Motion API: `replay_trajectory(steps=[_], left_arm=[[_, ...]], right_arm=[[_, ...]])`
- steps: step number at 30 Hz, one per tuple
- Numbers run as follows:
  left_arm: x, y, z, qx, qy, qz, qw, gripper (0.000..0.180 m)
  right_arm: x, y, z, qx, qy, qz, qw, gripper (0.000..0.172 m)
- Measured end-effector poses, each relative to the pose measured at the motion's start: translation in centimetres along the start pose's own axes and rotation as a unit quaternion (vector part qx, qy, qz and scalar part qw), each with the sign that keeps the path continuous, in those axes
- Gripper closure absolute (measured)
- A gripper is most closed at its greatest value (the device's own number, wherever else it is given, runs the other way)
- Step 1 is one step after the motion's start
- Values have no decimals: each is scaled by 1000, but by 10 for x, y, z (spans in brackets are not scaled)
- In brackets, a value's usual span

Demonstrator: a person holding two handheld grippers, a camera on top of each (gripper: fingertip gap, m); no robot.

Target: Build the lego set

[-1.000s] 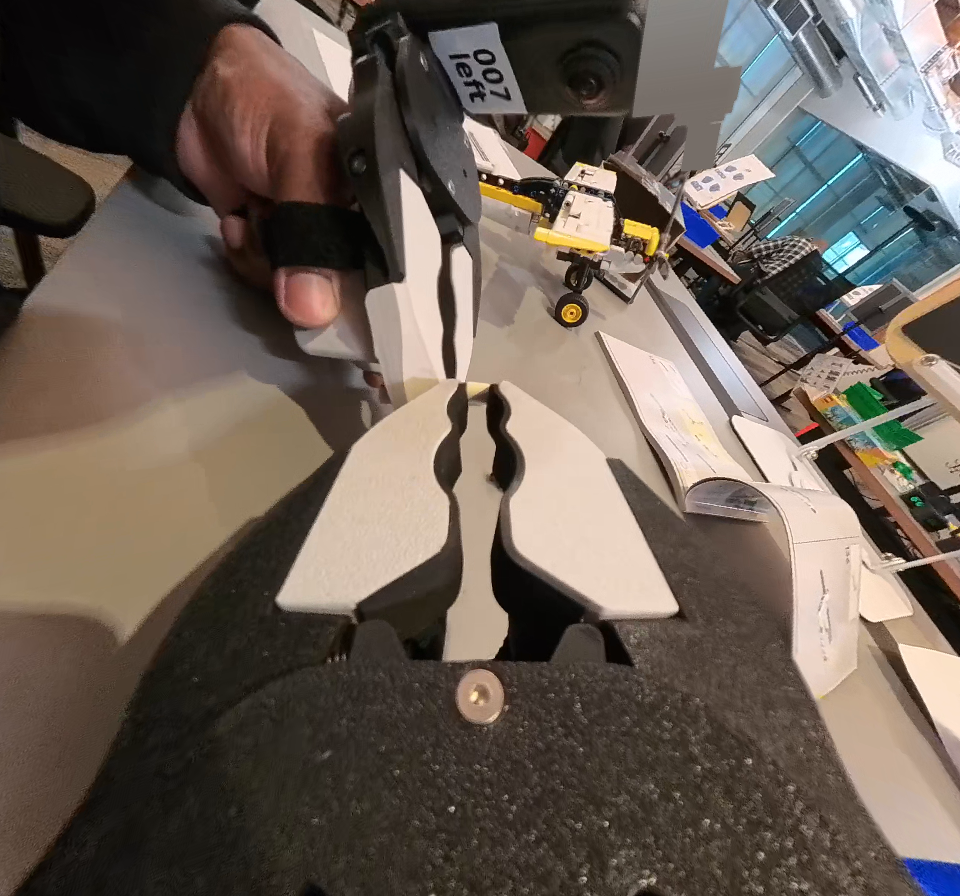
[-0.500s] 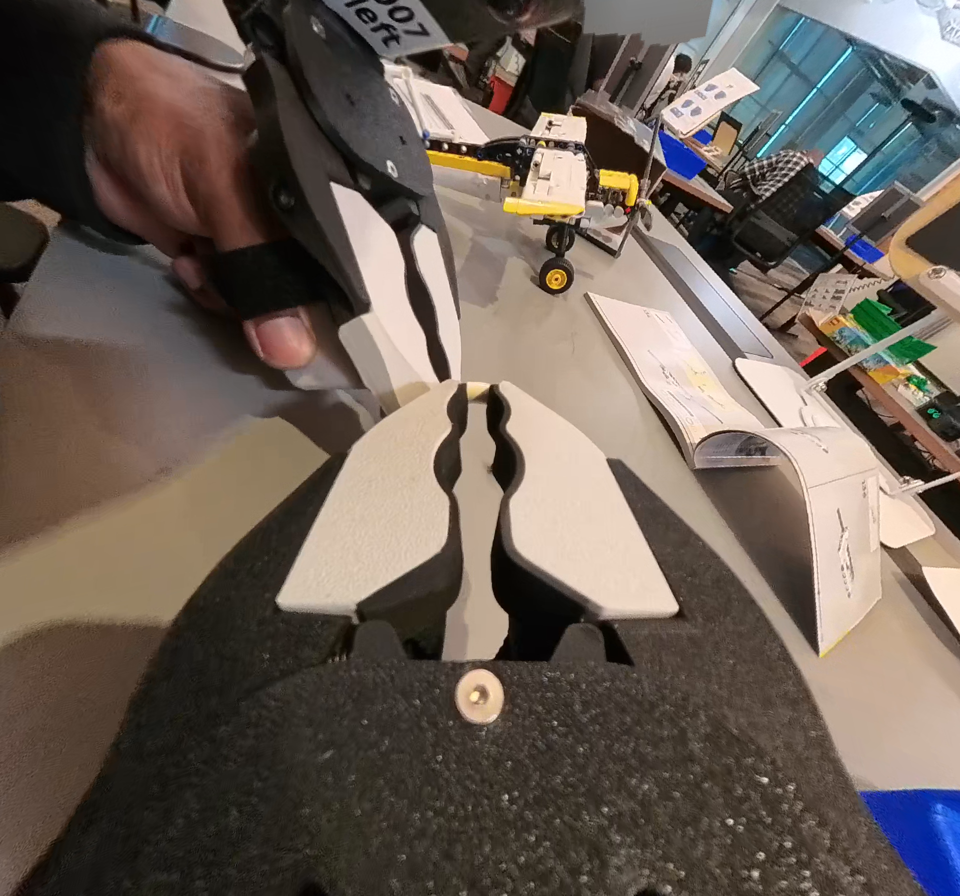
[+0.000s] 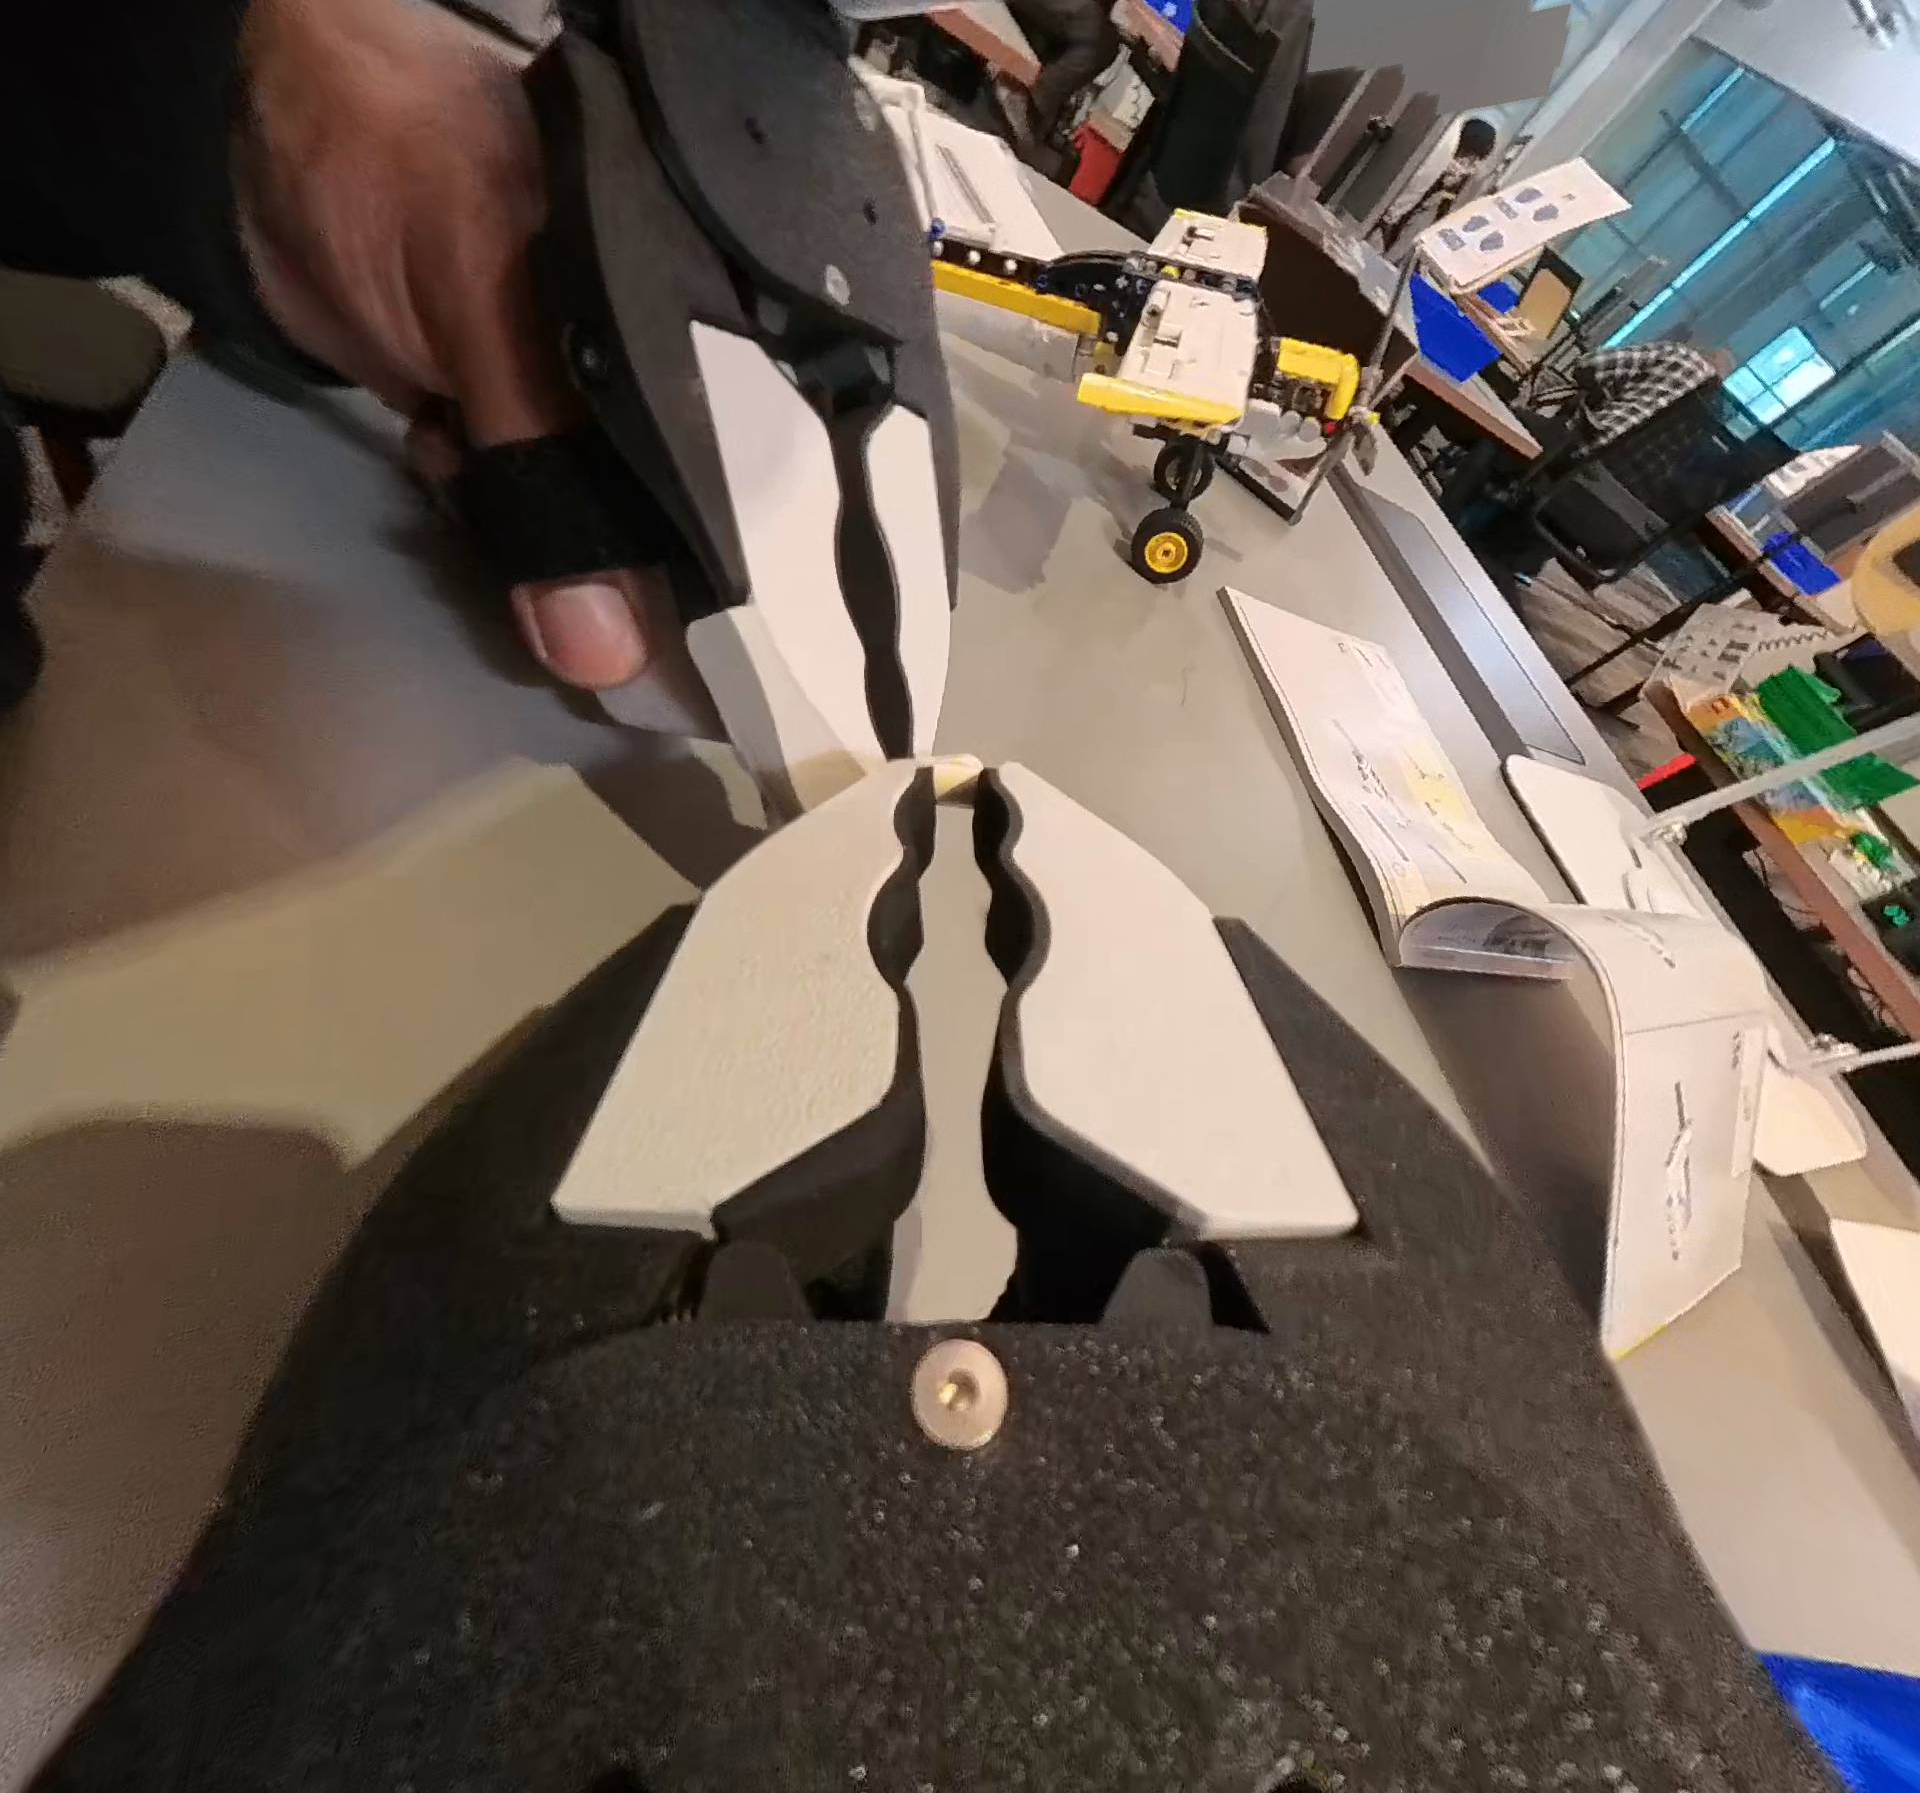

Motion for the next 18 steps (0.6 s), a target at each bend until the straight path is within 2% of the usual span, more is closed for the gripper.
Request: replay_trajectory(steps=[5,8,11,15,18], left_arm=[[0,0,-2,18,-16,-25,999,170],[1,0,-3,23,-26,-23,999,170],[5,0,-6,35,-28,16,999,172],[15,-2,-3,6,-13,80,997,172],[22,-4,6,-49,35,113,992,172]], right_arm=[[2,1,-2,12,-3,35,999,164],[2,1,-3,20,-1,16,1000,164],[-1,4,-5,28,-9,-29,999,164],[-10,6,-3,15,-11,-77,997,164],[-11,6,1,-2,-10,-79,997,164]])
Point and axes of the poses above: each gripper's, where its closed fingertips meet, z back along the fingers, y out of its underside, x = y × z across the jaws, the point moved 10 cm from there along z, back along the fingers, and after that the axes turned 2 degrees about z, right-handed, at the moved point
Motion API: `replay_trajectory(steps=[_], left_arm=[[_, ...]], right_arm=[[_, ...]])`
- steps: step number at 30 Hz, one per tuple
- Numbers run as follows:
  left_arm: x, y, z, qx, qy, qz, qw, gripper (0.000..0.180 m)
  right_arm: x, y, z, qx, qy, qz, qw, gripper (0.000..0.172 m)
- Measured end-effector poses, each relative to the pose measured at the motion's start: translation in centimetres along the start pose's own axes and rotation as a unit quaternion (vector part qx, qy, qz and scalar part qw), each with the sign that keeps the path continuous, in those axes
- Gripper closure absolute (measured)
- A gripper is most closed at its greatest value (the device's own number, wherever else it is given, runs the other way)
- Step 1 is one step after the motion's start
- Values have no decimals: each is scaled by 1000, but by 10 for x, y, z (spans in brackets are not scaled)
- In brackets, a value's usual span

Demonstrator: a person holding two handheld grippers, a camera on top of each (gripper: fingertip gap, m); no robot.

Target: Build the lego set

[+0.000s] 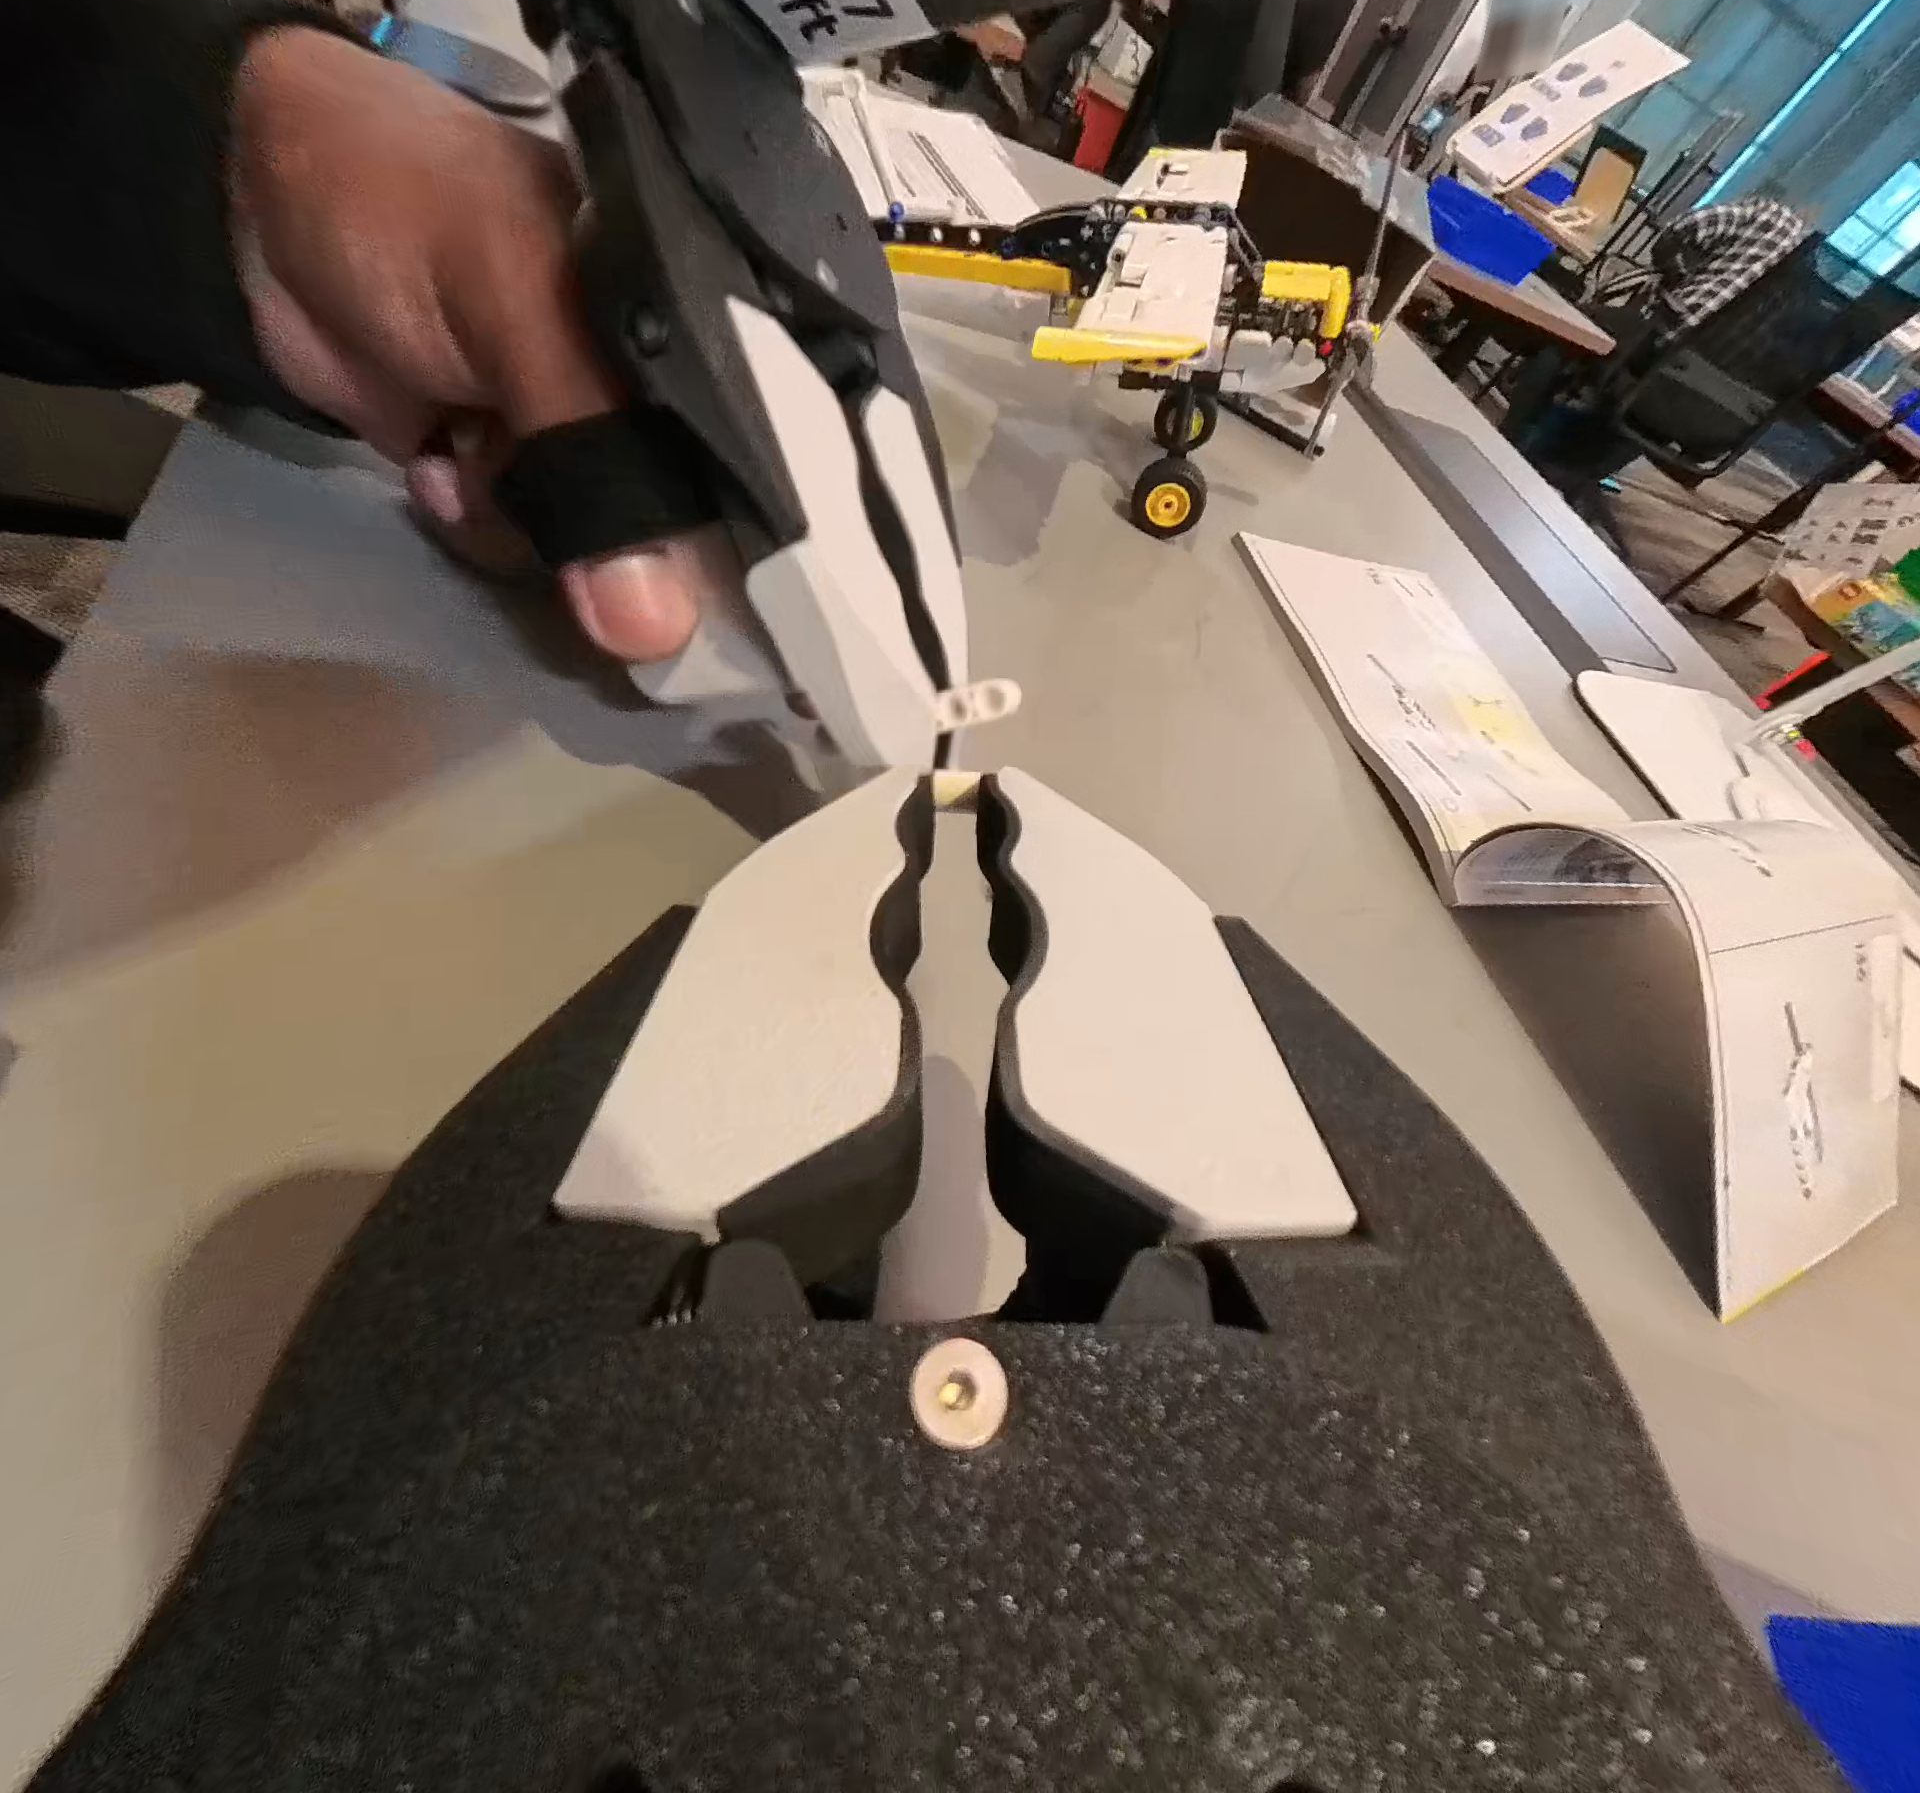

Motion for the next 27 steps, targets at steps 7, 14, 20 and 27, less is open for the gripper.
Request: replay_trajectory(steps=[7,14,20,27], left_arm=[[5,-9,10,-79,198,113,970,172],[4,-8,2,-88,335,193,918,172],[3,-7,-3,-87,363,226,900,172],[-1,-5,-6,-81,363,231,899,172]], right_arm=[[-6,-6,12,-106,-23,-55,993,164],[-4,-10,19,-161,-37,-48,985,164],[-3,-10,22,-181,-34,-44,982,164],[-3,-9,21,-182,-32,-44,982,164]])
Point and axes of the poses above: each gripper's, where its closed fingertips meet, z back along the fingers, y out of its underside, x = y × z across the jaws, the point moved 10 cm from there along z, back along the fingers, and after that the axes turned 2 degrees about z, right-handed, at the moved point
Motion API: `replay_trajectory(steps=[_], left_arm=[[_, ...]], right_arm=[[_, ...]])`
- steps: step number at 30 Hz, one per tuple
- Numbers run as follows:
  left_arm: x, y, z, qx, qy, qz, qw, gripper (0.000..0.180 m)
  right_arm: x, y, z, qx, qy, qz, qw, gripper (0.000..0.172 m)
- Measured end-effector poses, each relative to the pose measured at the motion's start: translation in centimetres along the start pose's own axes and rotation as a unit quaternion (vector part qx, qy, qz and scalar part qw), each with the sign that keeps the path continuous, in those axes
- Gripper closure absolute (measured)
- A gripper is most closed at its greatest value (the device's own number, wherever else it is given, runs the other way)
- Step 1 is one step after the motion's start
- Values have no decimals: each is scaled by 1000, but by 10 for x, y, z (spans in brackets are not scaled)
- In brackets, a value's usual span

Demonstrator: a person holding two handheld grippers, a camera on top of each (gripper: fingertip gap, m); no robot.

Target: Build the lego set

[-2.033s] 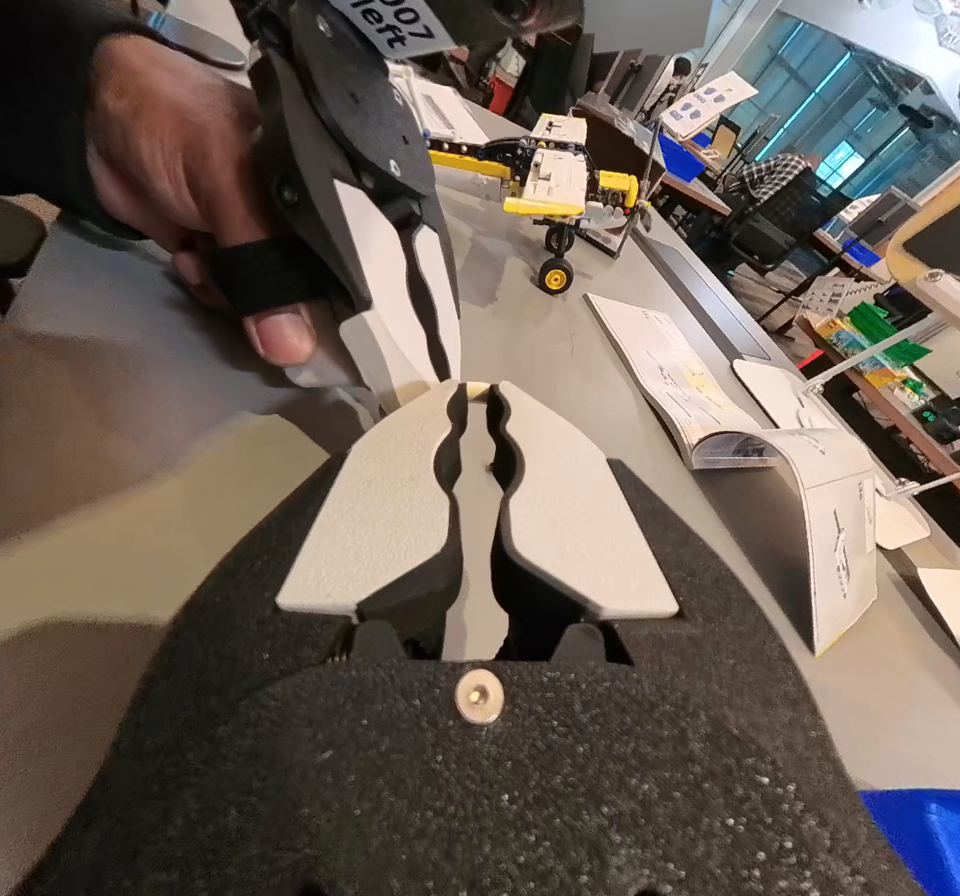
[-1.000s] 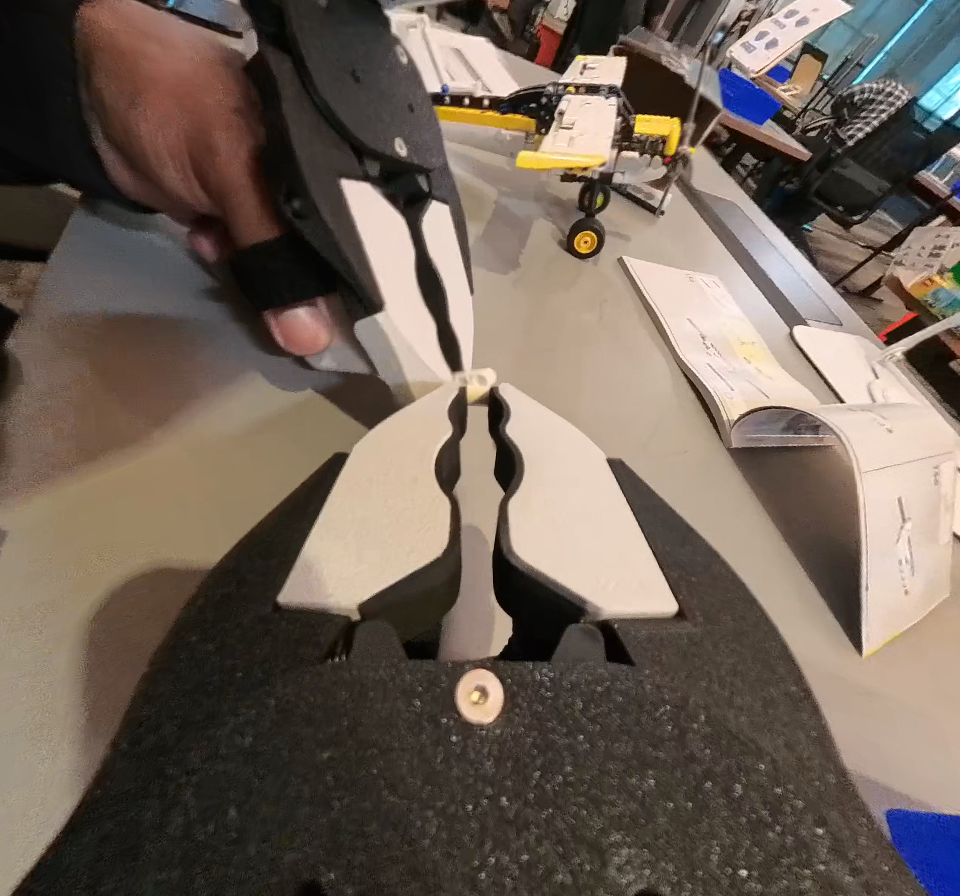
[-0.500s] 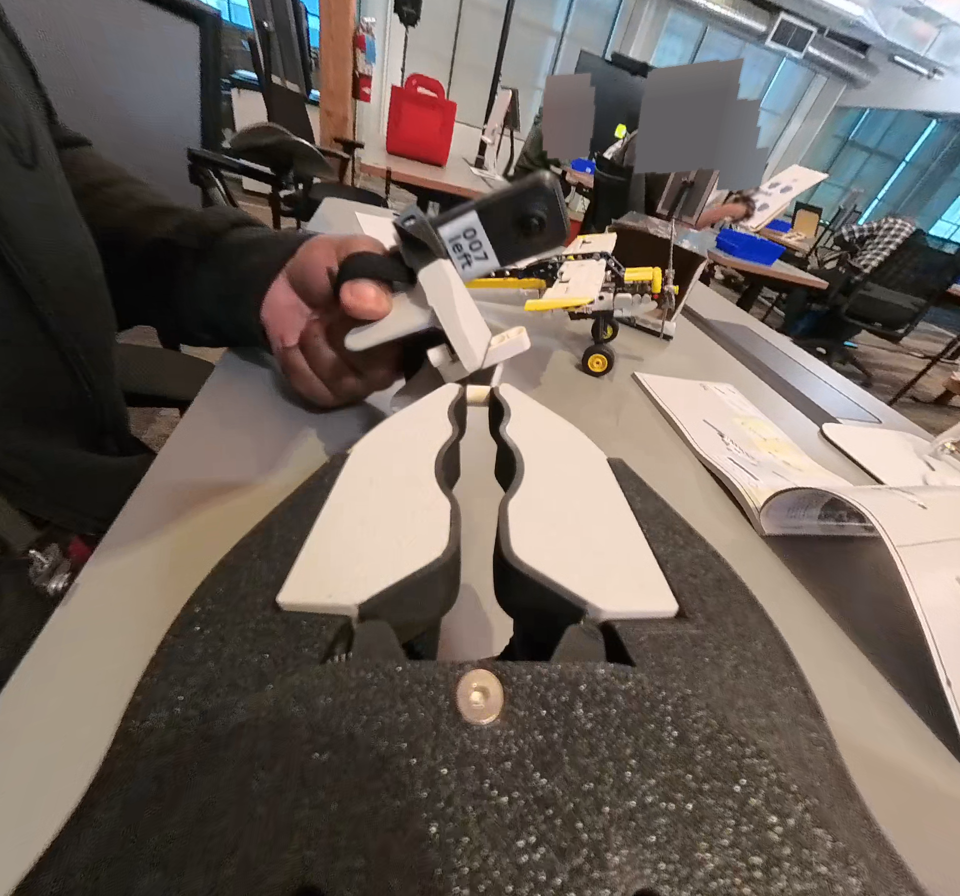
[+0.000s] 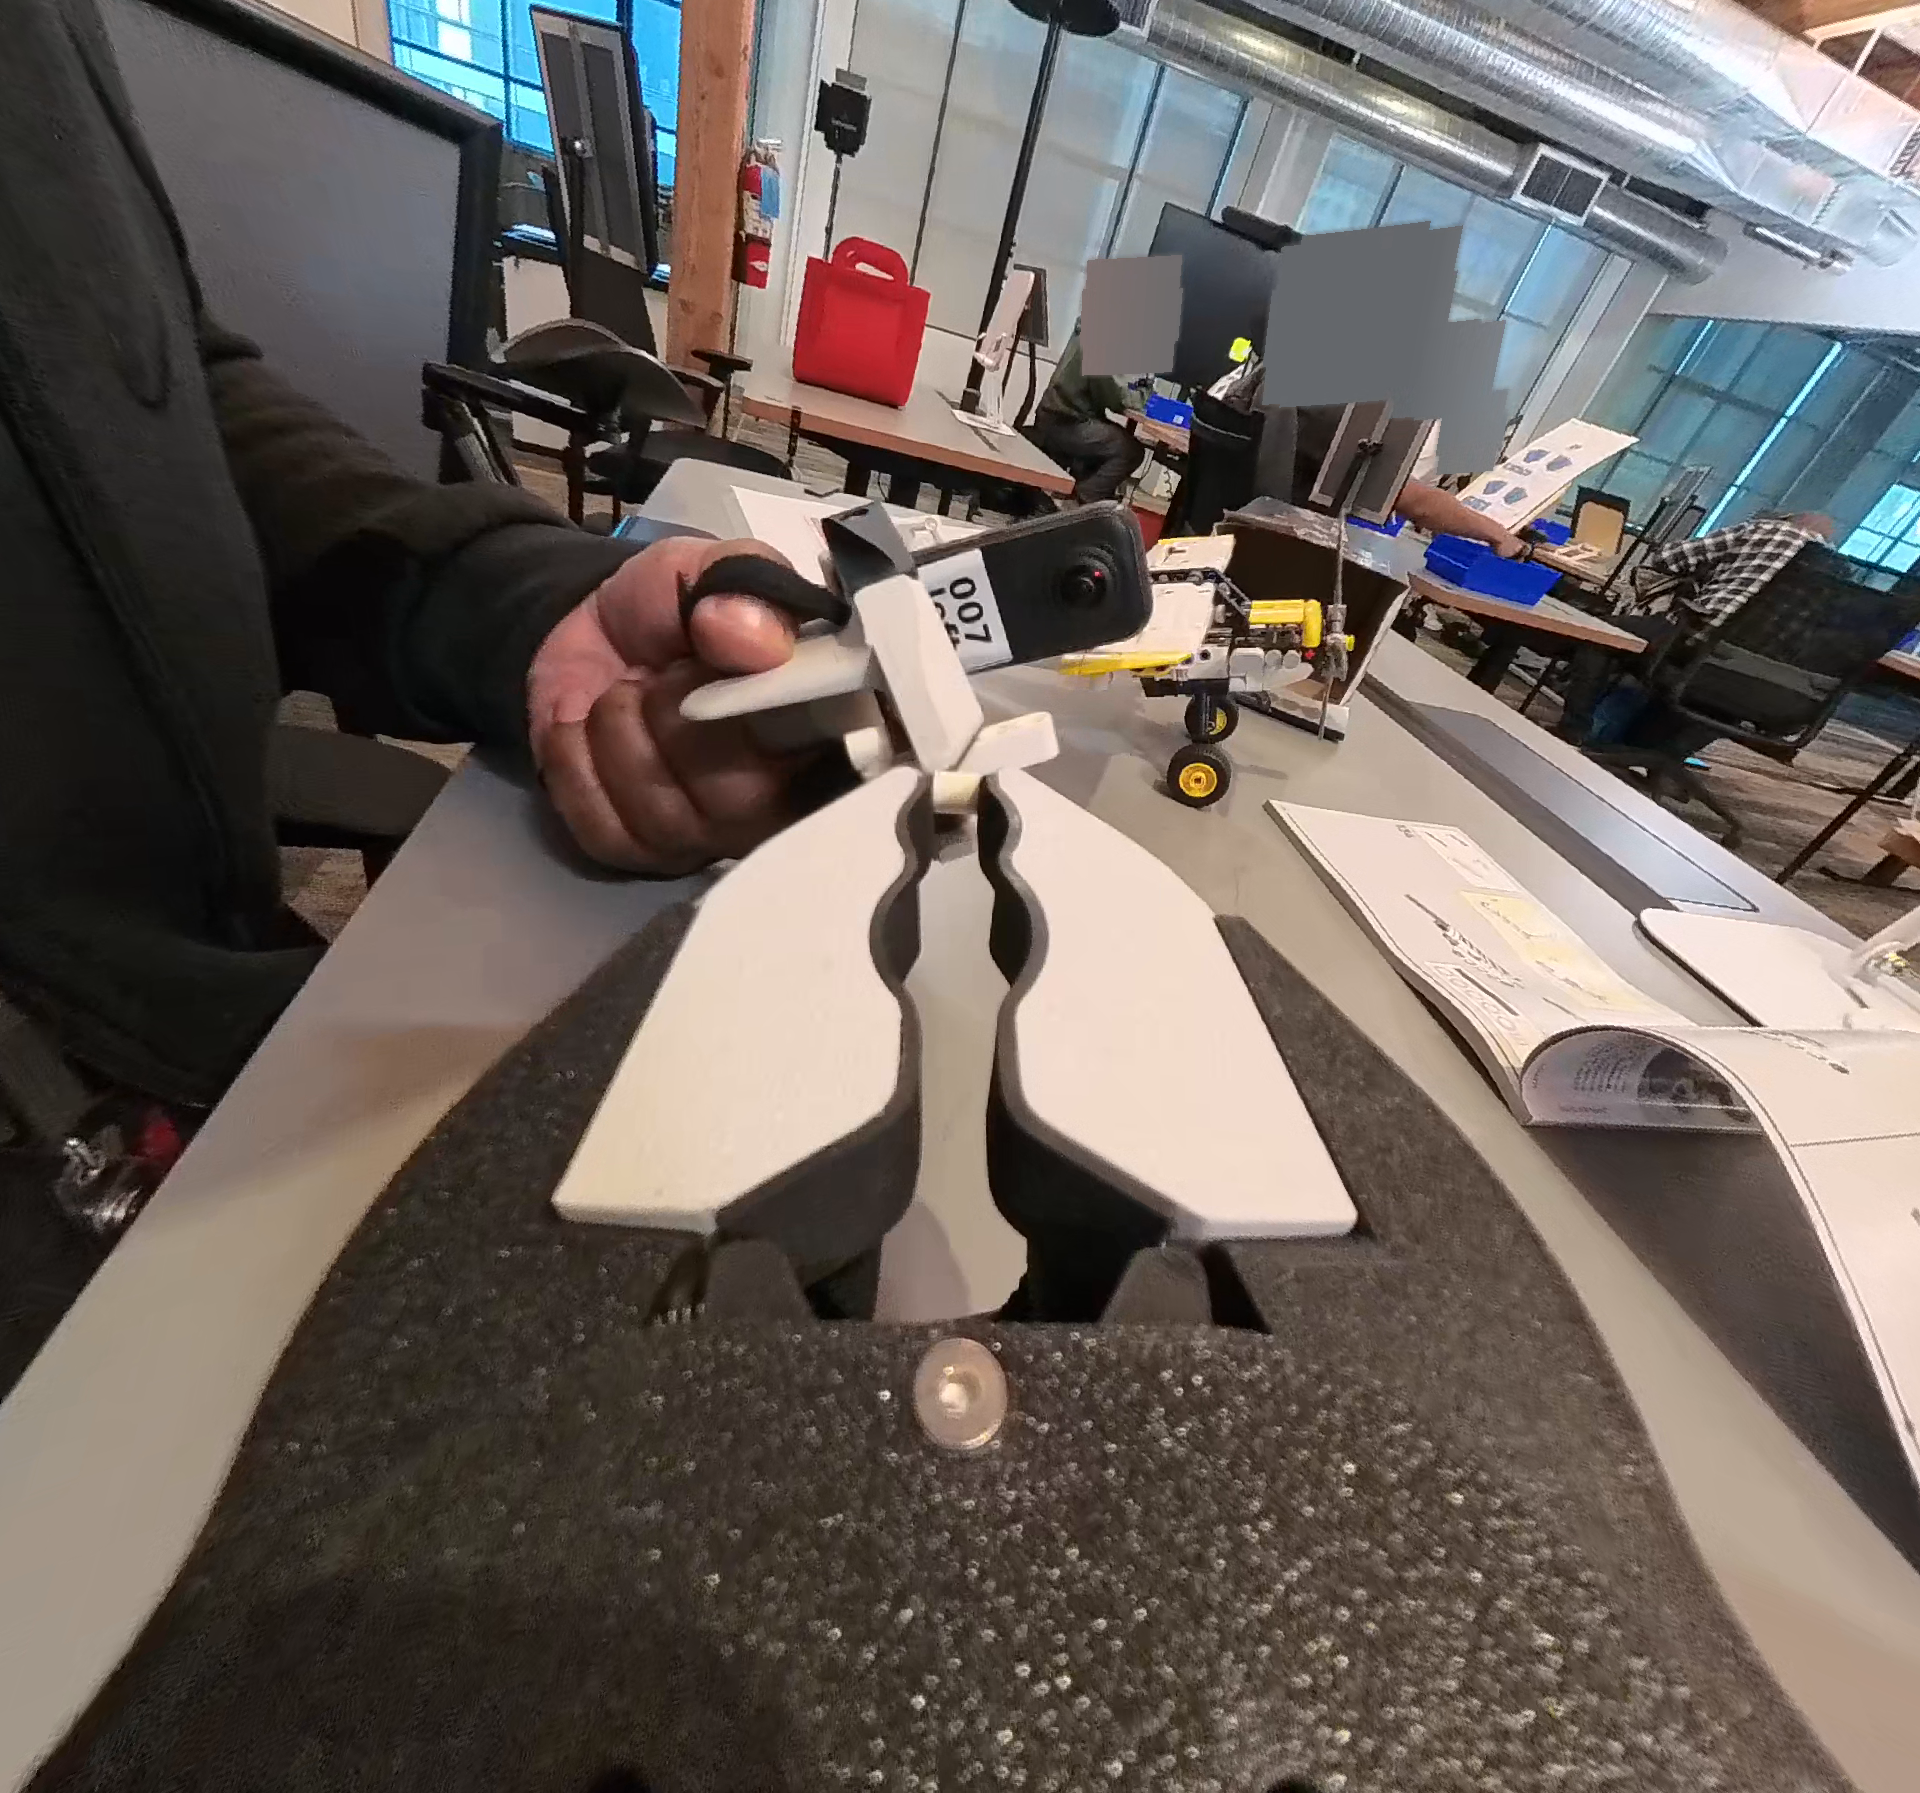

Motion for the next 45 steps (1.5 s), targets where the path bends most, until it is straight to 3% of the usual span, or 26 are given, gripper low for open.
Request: replay_trajectory(steps=[12,45], left_arm=[[-4,1,0,-11,-62,-49,997,172],[-1,1,3,-19,-79,-23,996,172]], right_arm=[[1,4,-4,50,10,11,999,164],[0,5,-3,56,20,14,998,164]])
Point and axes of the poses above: each gripper's, where its closed fingertips meet, z back along the fingers, y out of its underside, x = y × z across the jaws, the point moved 10 cm from there along z, back along the fingers, and after that the axes turned 2 degrees about z, right-handed, at the moved point
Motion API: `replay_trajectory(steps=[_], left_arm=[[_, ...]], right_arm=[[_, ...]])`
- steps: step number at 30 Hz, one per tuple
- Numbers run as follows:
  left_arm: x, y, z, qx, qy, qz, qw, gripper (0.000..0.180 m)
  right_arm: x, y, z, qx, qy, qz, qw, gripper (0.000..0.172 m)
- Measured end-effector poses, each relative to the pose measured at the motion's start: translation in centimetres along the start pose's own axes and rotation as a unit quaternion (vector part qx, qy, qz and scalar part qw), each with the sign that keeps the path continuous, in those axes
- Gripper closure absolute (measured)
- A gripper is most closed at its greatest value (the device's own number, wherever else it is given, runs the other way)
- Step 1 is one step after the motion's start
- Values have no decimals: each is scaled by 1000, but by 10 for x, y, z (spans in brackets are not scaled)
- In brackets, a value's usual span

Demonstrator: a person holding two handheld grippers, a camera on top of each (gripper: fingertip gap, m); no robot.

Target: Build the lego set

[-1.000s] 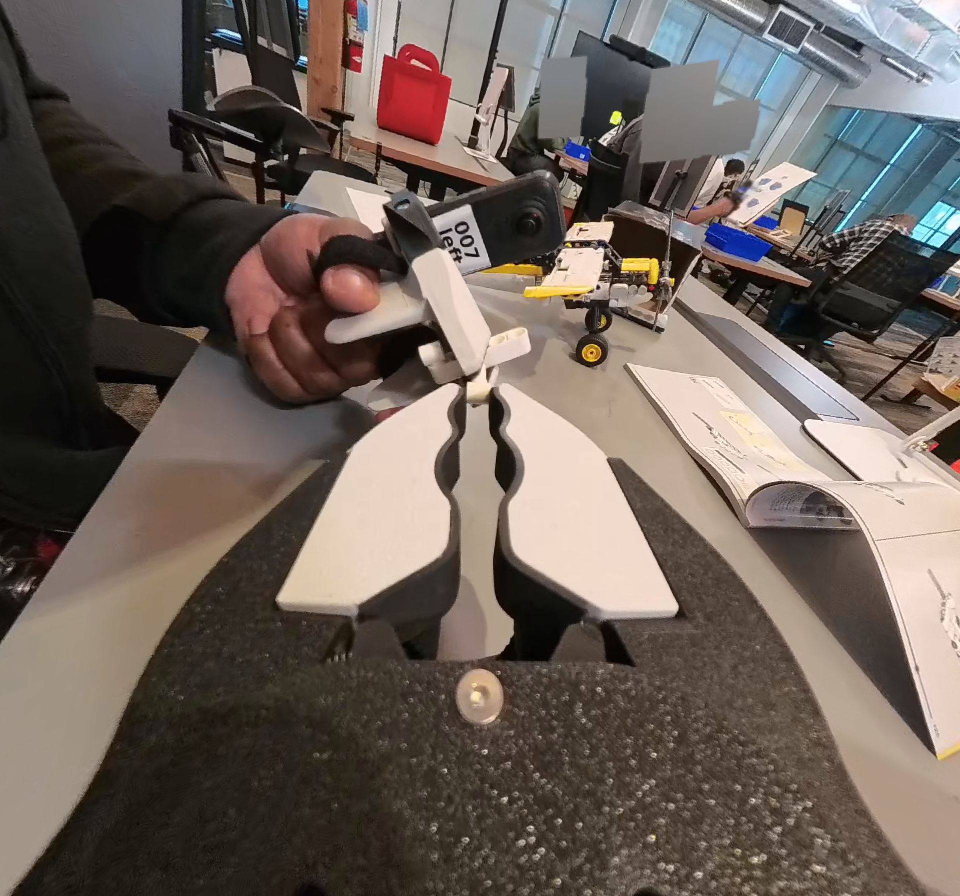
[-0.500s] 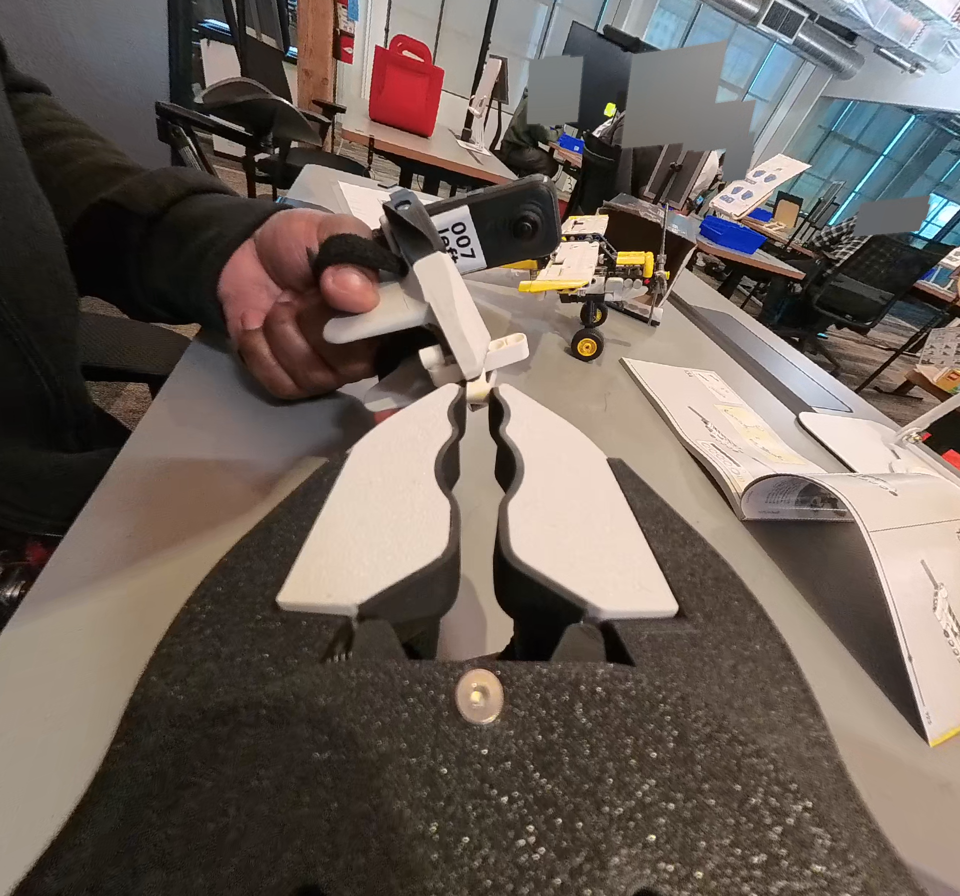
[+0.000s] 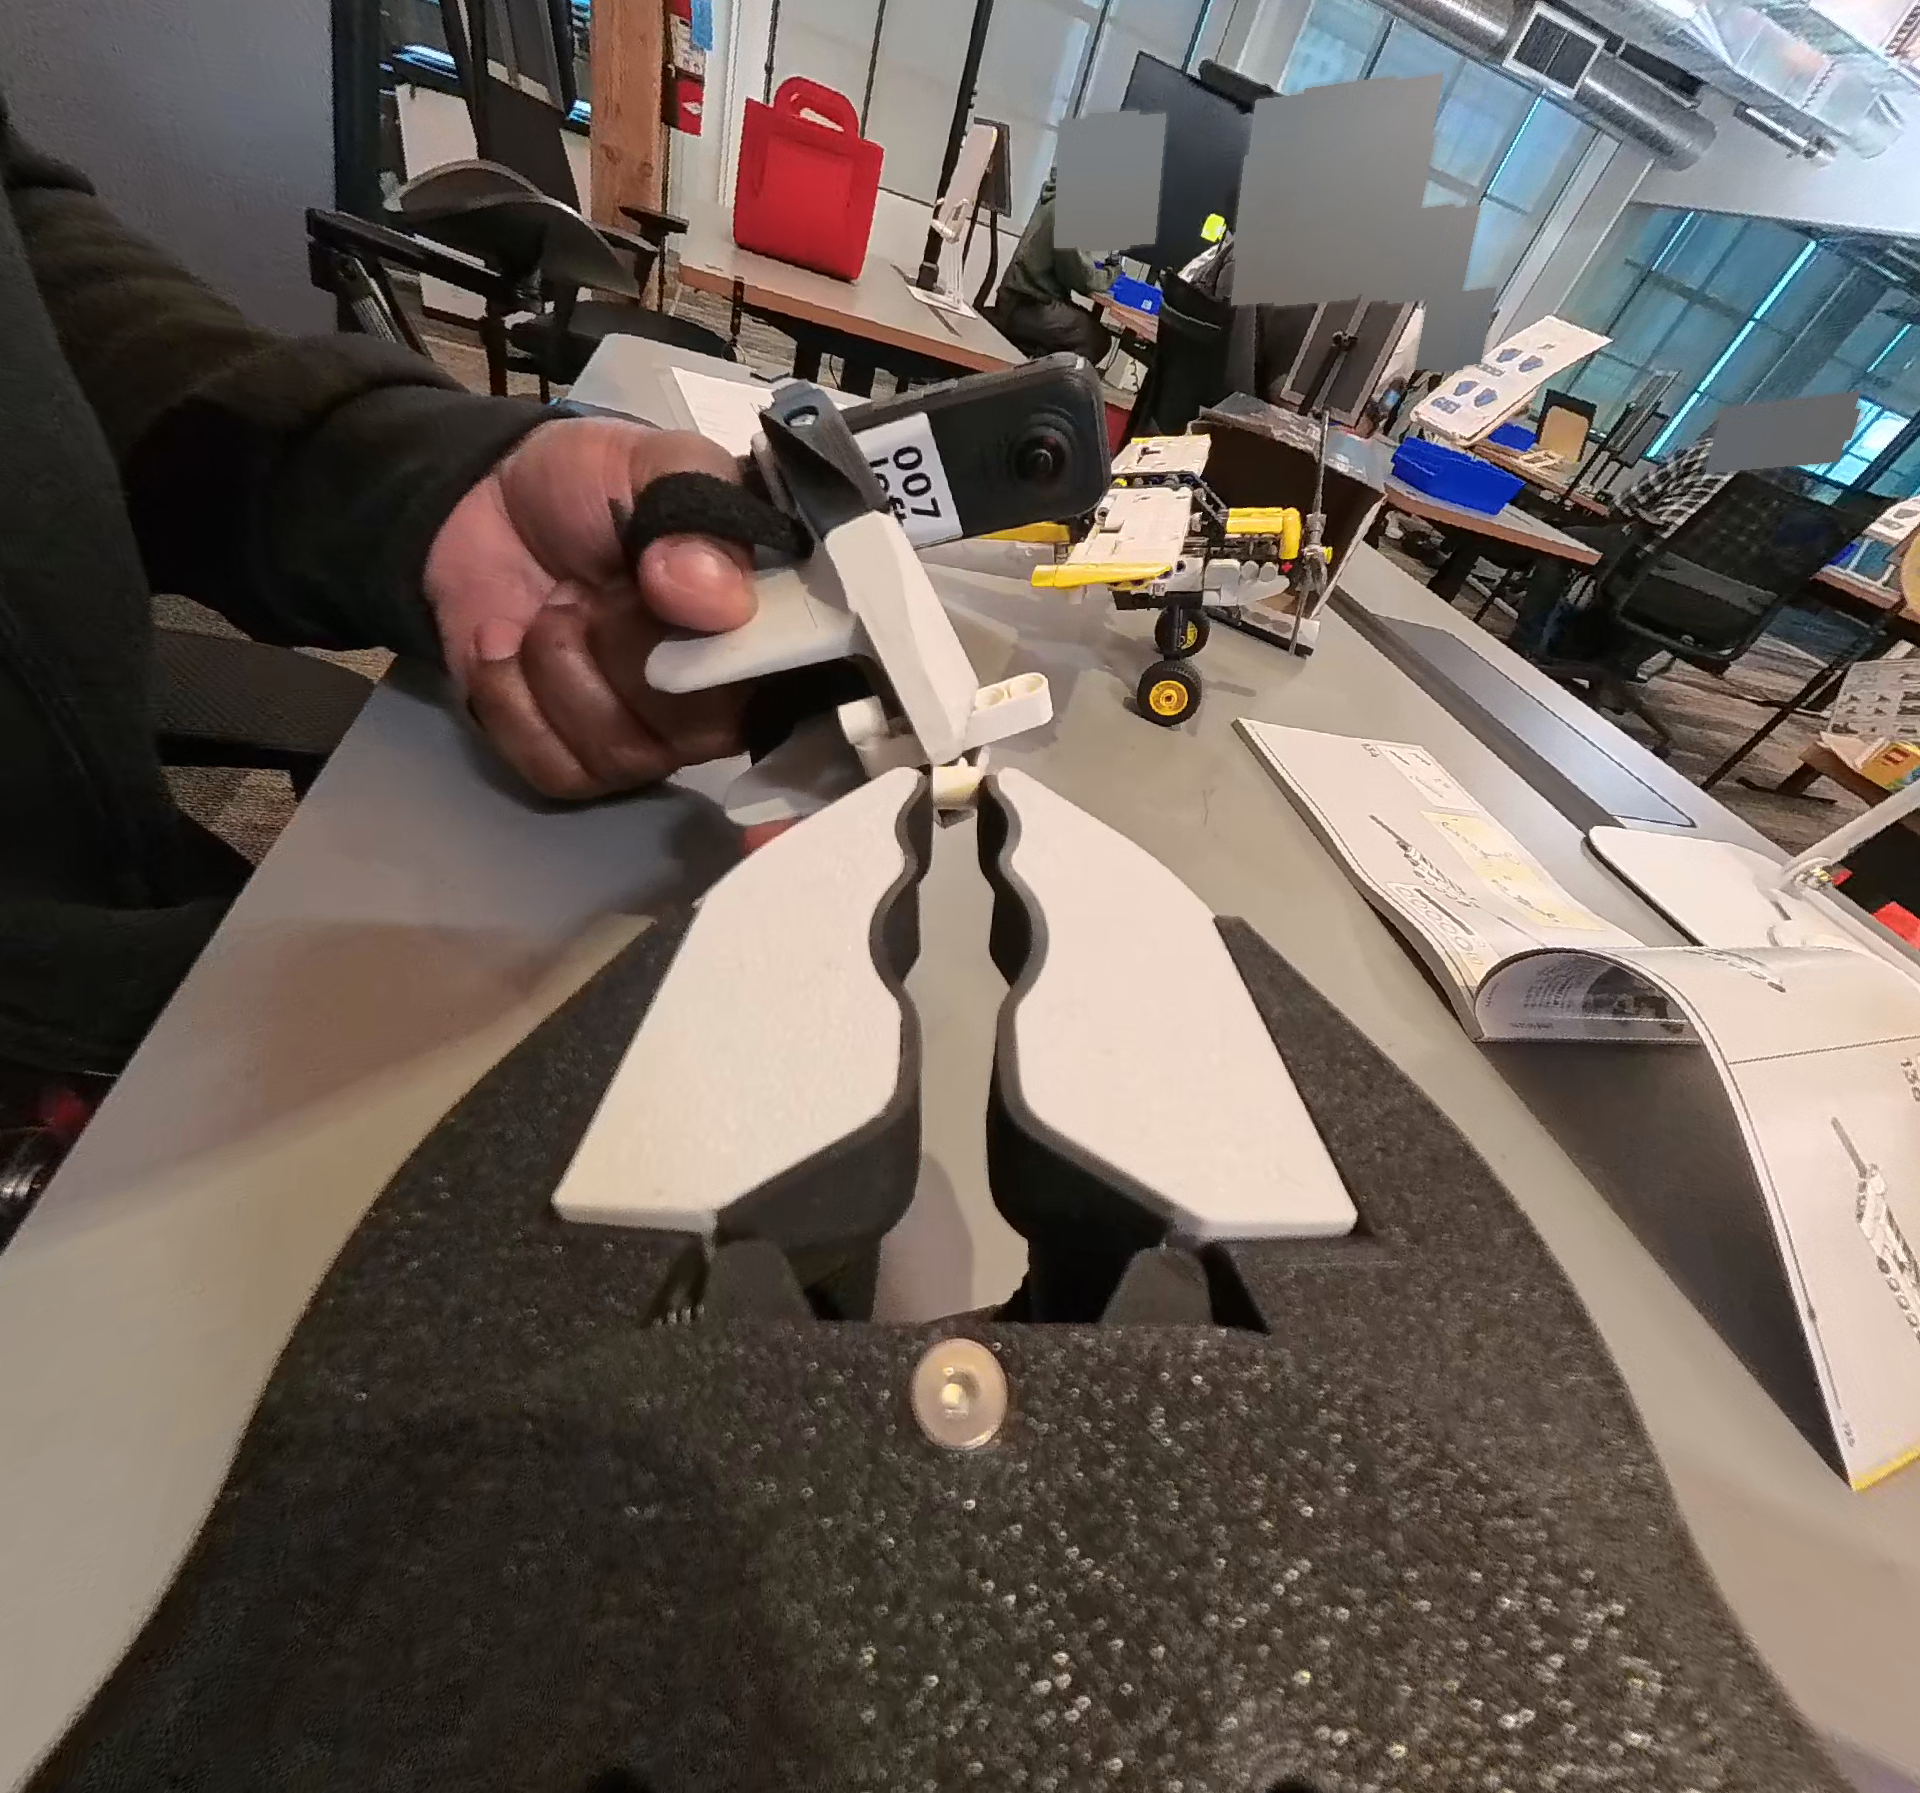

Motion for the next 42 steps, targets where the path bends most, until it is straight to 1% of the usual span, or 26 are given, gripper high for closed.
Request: replay_trajectory(steps=[22,24,27,29,31,36,42], left_arm=[[-1,0,0,8,-9,-1,1000,172],[-1,-1,2,13,-15,-10,1000,172],[-1,-5,7,29,-70,-46,996,172],[-1,-4,7,62,-133,-75,986,172],[-5,-2,2,100,-183,-112,972,172],[-9,3,-9,142,-248,-165,944,172],[-12,8,-14,140,-296,-201,923,173]], right_arm=[[2,0,0,1,2,4,1000,164],[2,0,0,5,1,6,1000,164],[1,1,1,22,9,16,1000,164],[1,0,1,30,16,22,999,164],[3,-1,-1,52,29,33,998,164],[12,-4,-9,105,46,61,992,164],[15,-4,-12,137,59,61,987,164]])
Point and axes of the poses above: each gripper's, where its closed fingertips meet, z back along the fingers, y out of its underside, x = y × z across the jaws, the point moved 10 cm from there along z, back along the fingers, and after that the axes turned 2 degrees about z, right-handed, at the moved point
